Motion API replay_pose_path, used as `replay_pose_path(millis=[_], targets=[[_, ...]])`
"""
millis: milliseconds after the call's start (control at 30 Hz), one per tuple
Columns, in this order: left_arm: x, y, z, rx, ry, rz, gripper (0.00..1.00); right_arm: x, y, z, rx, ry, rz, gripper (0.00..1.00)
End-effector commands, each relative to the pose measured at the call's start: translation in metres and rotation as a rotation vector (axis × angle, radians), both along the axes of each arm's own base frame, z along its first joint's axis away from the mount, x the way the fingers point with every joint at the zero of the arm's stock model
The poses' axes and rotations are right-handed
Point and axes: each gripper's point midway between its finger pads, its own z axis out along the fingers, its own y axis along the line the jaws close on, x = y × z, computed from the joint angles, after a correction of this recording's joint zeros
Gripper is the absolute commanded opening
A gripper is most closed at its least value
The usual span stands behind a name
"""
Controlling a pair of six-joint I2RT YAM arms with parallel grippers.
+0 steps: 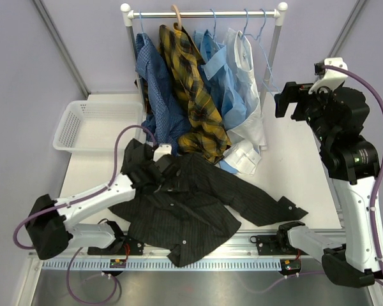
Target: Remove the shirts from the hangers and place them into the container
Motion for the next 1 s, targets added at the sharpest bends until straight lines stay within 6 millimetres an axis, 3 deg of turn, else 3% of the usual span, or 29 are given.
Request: replay_pose_path(millis=[0, 67, 400, 467, 500, 600, 633, 700, 733, 767, 867, 900, 933, 967], targets=[[0.01, 0.015, -0.022, 0.047, -0.04, 0.137, 0.99, 0.0, 0.002, -0.015, -0.009, 0.021, 0.016, 1.0], [0.006, 0.026, -0.041, 0.076, -0.023, 0.165, 0.99, -0.006, 0.002, -0.018, -0.008, 0.02, 0.021, 1.0], [0.0, 0.013, -0.108, 0.093, 0.129, 0.178, 0.99, -0.019, 0.006, -0.039, -0.022, 0.057, 0.067, 1.0], [-0.005, 0.01, -0.121, 0.077, 0.163, 0.187, 0.95, -0.02, 0.006, -0.042, -0.025, 0.061, 0.069, 1.0], [-0.005, 0.005, -0.123, 0.052, 0.167, 0.185, 0.9, -0.021, 0.006, -0.043, -0.033, 0.063, 0.073, 1.0], [-0.012, 0.0, -0.13, 0.025, 0.21, 0.184, 0.5, -0.022, 0.005, -0.047, -0.05, 0.07, 0.074, 0.99], [-0.013, 0.0, -0.131, 0.024, 0.214, 0.186, 0.24, -0.023, 0.005, -0.047, -0.054, 0.07, 0.076, 1.0], [-0.014, 0.0, -0.129, 0.015, 0.212, 0.182, 0.03, -0.024, 0.004, -0.046, -0.065, 0.066, 0.076, 0.99], [-0.014, -0.001, -0.127, 0.007, 0.212, 0.18, 0.0, -0.024, 0.004, -0.046, -0.069, 0.066, 0.077, 0.99], [-0.016, 0.001, -0.126, 0.005, 0.21, 0.178, 0.0, -0.024, 0.004, -0.046, -0.074, 0.066, 0.079, 0.99], [-0.013, 0.0, -0.099, -0.053, 0.165, 0.172, 0.0, -0.024, 0.004, -0.044, -0.08, 0.062, 0.084, 1.0], [-0.015, 0.005, -0.086, -0.045, 0.158, 0.178, 0.0, -0.024, 0.005, -0.042, -0.082, 0.057, 0.088, 0.99], [-0.008, 0.008, -0.058, -0.095, 0.09, 0.19, 0.0, -0.025, 0.005, -0.04, -0.081, 0.056, 0.089, 0.99], [-0.006, 0.013, -0.042, -0.11, 0.061, 0.201, 0.0, -0.026, 0.005, -0.039, -0.082, 0.052, 0.091, 1.0]])
